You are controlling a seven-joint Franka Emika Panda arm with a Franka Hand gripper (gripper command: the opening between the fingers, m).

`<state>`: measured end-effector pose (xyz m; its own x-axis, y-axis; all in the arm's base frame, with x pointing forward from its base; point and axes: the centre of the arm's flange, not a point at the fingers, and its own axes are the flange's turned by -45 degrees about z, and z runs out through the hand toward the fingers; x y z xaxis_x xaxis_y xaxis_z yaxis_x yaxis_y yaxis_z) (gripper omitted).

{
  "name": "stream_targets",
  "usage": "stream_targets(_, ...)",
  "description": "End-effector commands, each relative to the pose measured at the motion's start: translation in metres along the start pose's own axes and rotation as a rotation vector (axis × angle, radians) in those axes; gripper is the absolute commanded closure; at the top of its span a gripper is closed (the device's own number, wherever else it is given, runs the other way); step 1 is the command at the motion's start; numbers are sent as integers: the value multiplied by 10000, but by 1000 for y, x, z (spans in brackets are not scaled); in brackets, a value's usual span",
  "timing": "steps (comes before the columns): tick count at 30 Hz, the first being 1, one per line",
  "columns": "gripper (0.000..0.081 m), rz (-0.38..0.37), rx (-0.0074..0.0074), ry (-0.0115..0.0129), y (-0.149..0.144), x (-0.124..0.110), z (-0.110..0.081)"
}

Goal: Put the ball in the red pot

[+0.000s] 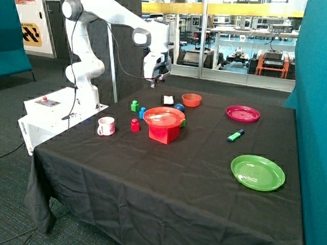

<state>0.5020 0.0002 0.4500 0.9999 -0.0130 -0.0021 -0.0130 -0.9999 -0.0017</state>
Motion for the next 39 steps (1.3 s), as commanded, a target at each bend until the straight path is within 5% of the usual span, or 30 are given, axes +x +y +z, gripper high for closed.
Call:
stream_targets(1,0,-2908,-20,19,0,-2,0)
stream_targets(3,0,-3399,-20,18,2,-5,0)
stream_targets(5,361,-3665,-21,18,3,-9,-1)
stream_targets(6,467,-3716,-21,18,4,-11,-1)
stream_targets(9,566,-3862,-21,18,7,-17,-3)
stream_targets(19,536,-3818,-21,18,24,-18,-9)
stream_targets(29,193,-3078,-20,19,59,-7,-5)
stream_targets(30,367,-3056,-20,19,62,-6,-4)
stream_targets(32,497,-3057,-20,19,68,-5,-3)
stream_targets(39,554,-3004,-20,19,79,-2,1)
